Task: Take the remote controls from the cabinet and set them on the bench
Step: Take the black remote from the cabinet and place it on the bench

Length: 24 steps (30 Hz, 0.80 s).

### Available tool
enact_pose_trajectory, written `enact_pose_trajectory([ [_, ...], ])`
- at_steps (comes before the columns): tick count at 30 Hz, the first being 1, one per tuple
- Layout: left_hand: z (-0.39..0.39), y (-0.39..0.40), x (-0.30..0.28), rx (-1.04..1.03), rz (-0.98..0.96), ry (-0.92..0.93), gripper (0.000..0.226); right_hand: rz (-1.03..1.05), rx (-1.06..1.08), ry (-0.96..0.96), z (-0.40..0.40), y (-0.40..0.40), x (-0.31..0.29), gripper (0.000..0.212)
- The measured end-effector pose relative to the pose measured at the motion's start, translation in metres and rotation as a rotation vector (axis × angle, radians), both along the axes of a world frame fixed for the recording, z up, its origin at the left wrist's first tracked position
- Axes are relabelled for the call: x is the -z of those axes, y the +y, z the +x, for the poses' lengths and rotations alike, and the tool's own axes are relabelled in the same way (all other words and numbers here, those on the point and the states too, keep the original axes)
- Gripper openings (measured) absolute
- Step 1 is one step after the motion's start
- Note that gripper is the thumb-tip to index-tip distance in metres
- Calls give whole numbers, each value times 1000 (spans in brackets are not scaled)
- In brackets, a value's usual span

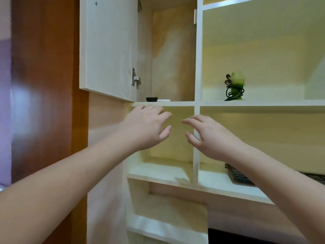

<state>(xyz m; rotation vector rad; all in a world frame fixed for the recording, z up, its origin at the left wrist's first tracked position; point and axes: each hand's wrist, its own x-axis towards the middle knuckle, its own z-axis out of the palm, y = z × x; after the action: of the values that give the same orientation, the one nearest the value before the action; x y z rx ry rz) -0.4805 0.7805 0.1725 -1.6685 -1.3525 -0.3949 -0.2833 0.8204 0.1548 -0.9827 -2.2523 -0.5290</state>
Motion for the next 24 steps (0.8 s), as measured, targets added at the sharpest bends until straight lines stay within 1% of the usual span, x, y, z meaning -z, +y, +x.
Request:
enact_pose_trajectory([
  [2, -1, 9, -12, -16, 26, 0, 66, 23, -33, 32, 0, 9, -13, 46],
  [3, -2, 15, -18, -22, 39, -2, 63, 29, -49, 46, 0, 13, -18, 46],
  [6, -4, 34, -32, -17, 42, -49, 45, 30, -105, 77, -6, 25, -31, 46],
  [9, -5, 51, -41, 2, 9, -118, 42, 28, -133, 118, -13, 34, -40, 47],
  [13, -12, 74, -49, 63, -13, -248, 40, 40, -120, 150, -21, 42, -51, 46],
  [18, -25, 102, -62, 141, -56, -426, 40, 45, -94, 167, -34, 52, -63, 46],
  [24, -46, 130, -90, 146, -58, -524, 53, 11, -102, 168, -58, 58, -83, 48],
])
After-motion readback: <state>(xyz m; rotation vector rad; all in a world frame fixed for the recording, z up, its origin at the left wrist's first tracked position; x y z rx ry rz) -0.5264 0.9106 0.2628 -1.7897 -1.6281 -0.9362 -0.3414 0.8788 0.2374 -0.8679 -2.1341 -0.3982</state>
